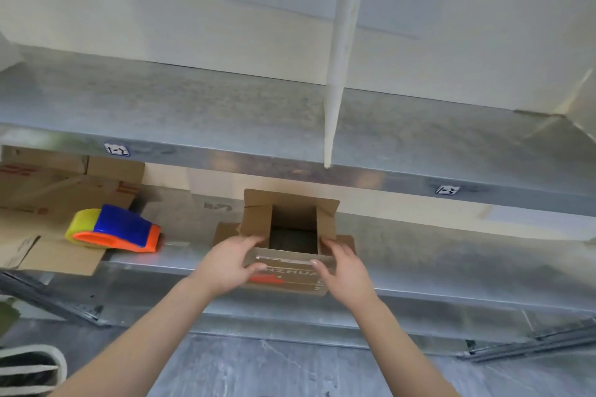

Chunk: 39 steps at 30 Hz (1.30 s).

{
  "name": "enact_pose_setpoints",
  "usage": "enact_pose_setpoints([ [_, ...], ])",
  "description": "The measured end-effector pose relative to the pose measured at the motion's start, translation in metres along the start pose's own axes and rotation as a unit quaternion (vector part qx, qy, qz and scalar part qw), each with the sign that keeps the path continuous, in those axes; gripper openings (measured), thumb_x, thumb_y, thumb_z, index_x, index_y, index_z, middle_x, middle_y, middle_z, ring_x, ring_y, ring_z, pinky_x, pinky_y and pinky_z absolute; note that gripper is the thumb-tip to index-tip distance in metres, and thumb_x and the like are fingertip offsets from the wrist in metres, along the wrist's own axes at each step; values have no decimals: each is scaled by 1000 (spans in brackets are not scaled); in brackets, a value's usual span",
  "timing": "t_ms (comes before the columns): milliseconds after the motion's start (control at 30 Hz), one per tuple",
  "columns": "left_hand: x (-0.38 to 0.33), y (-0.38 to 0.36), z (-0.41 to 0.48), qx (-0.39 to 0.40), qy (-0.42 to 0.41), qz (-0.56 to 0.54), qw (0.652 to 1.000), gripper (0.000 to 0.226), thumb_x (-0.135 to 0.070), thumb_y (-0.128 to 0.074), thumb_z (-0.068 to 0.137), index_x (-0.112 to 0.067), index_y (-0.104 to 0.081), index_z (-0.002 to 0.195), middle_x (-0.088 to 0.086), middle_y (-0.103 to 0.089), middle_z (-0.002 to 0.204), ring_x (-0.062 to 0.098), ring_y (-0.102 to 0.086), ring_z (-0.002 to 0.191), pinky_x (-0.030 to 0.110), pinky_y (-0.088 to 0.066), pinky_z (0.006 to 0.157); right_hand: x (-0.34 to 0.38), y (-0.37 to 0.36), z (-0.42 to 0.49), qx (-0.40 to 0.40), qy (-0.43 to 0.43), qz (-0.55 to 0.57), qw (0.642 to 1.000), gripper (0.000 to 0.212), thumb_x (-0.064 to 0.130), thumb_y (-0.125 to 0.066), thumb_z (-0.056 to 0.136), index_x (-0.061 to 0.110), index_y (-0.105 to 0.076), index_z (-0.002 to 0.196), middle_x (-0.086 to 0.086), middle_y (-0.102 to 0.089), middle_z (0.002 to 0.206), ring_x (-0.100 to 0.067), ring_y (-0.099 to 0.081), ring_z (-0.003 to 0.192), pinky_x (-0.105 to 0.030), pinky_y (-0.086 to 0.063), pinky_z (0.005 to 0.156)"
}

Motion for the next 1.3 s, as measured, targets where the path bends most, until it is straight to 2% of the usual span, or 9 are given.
enact_pose_setpoints([
  [133,10,3,15,23,54,-115,992,67,-50,-63,86,-31,-36,144,-3,-45,147,19,-44,133,33,-37,108,0,6,17,43,-6,-19,999,58,58,-53,90,31,-48,141,4,-50,144,-17,-45,132,-31,-38,107],
  [300,20,6,26,-41,117,-208,970,77,-43,-79,74,-34,-34,137,-1,-52,133,22,-52,121,34,-43,101,-9,14,36,74,-60,25,995,57,50,-64,88,24,-53,137,0,-52,142,-19,-49,129,-27,-39,103],
  [433,22,-4,30,-58,101,-171,978,63,-40,-76,78,-27,-45,132,1,-50,132,22,-52,120,33,-44,100,-29,7,40,63,-109,138,982,68,36,-76,81,26,-44,141,-2,-55,136,-18,-57,114,-22,-48,89],
  [667,10,-3,49,-96,129,-124,979,99,-34,-73,81,-36,-2,149,2,-20,154,29,-46,128,39,-52,93,-47,-5,55,19,-183,262,947,109,15,-88,68,33,-18,150,-6,-45,141,-22,-54,114,-38,-54,93],
  [767,5,7,52,-96,46,13,994,96,-38,-74,80,-26,-12,152,5,-30,152,32,-40,134,40,-37,108,-45,-2,63,65,-170,291,939,117,3,-85,68,38,-11,151,-3,-39,148,-23,-48,126,-33,-55,88],
  [867,24,15,58,-34,77,-20,996,106,-41,-79,73,-22,-11,151,4,-16,155,28,-21,143,38,-29,112,-39,-3,72,89,-144,297,940,123,-8,-80,69,40,-3,152,4,-33,149,-22,-46,128,-25,-57,76],
  [1033,53,9,76,94,112,-239,960,113,-33,-86,68,-38,-8,149,-10,-13,157,16,-20,144,40,-26,116,-40,-4,71,85,-119,324,935,92,-11,-77,70,34,-31,136,5,-43,135,-20,-50,121,-25,-57,74],
  [1133,43,1,73,135,12,-211,968,86,-26,-81,75,-64,-27,129,-27,-18,151,2,-20,139,31,-21,116,-55,-4,58,74,-116,290,947,75,5,-80,75,40,-42,128,12,-47,132,-14,-50,118,-17,-49,79],
  [1300,20,-43,52,115,-73,-145,980,71,-39,-63,91,-57,-12,137,-32,6,151,5,-3,146,25,-5,117,-83,2,36,84,-138,294,942,74,12,-75,83,40,-38,140,14,-44,139,-12,-42,130,-12,-45,86],
])
Point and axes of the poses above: each hand's wrist, its own z-axis towards the middle knuckle, its own y-axis out of the back of the hand, x = y × z, the point moved 4 cm from there along z, towards the middle knuckle
